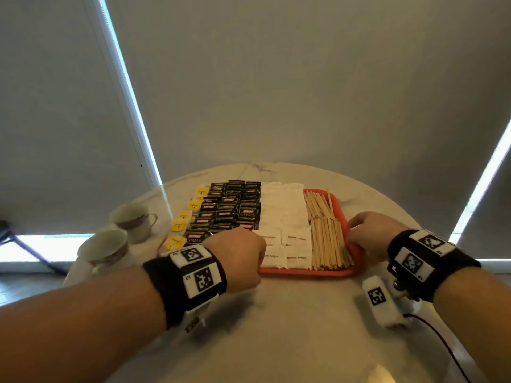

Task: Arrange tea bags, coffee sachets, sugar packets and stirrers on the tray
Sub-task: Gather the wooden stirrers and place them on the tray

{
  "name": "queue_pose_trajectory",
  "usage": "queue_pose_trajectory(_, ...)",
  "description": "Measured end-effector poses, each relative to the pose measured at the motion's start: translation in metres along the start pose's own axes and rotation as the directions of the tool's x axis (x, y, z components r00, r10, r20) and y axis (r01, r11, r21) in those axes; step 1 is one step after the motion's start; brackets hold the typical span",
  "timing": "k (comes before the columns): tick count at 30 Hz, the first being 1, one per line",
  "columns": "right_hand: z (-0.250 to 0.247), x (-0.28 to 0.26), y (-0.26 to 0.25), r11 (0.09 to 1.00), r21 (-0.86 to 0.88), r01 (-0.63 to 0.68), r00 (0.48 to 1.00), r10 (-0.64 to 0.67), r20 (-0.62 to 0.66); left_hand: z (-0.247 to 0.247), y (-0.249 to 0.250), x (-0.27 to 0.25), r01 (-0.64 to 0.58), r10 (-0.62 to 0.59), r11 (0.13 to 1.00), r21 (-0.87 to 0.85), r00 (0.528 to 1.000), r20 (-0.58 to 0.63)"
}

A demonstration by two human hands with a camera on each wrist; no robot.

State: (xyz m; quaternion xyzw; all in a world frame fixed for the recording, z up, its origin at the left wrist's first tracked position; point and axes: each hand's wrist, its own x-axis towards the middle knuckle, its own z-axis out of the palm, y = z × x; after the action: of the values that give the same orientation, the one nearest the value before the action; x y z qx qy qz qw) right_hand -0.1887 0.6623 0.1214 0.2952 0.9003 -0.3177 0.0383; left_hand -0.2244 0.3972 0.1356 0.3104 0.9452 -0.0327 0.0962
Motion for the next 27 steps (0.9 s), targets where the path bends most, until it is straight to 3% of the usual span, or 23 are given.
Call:
queue_pose_trajectory(7,0.003,0.018,-0.006,0.977,-0.213,0.033,0.999,-0.041,-0.03,-0.001,-0.007,0.003,0.107,-0.105,0.986,0.13,0.994,-0.02)
queue_pose_trajectory(12,0.005,0.035,-0.012,0.982,-0.19,0.003,0.999,-0.011,-0.042,-0.008,-0.008,0.016,0.089,-0.089,0.98,0.18,0.996,-0.008)
queue_pose_trajectory(17,0.008,0.069,-0.033,0.988,-0.155,-0.003,0.996,-0.011,-0.088,-0.016,-0.019,0.044,0.107,-0.102,0.982,0.159,0.994,-0.038)
queue_pose_trajectory(23,0.02,0.121,-0.076,0.922,-0.385,0.038,0.999,-0.048,-0.017,-0.015,-0.06,0.085,0.168,-0.164,0.985,0.042,0.983,-0.076)
queue_pose_trajectory(27,0.039,0.147,-0.105,0.93,-0.354,0.096,0.994,-0.107,-0.011,-0.01,-0.093,0.109,0.176,-0.172,0.984,0.034,0.979,-0.105)
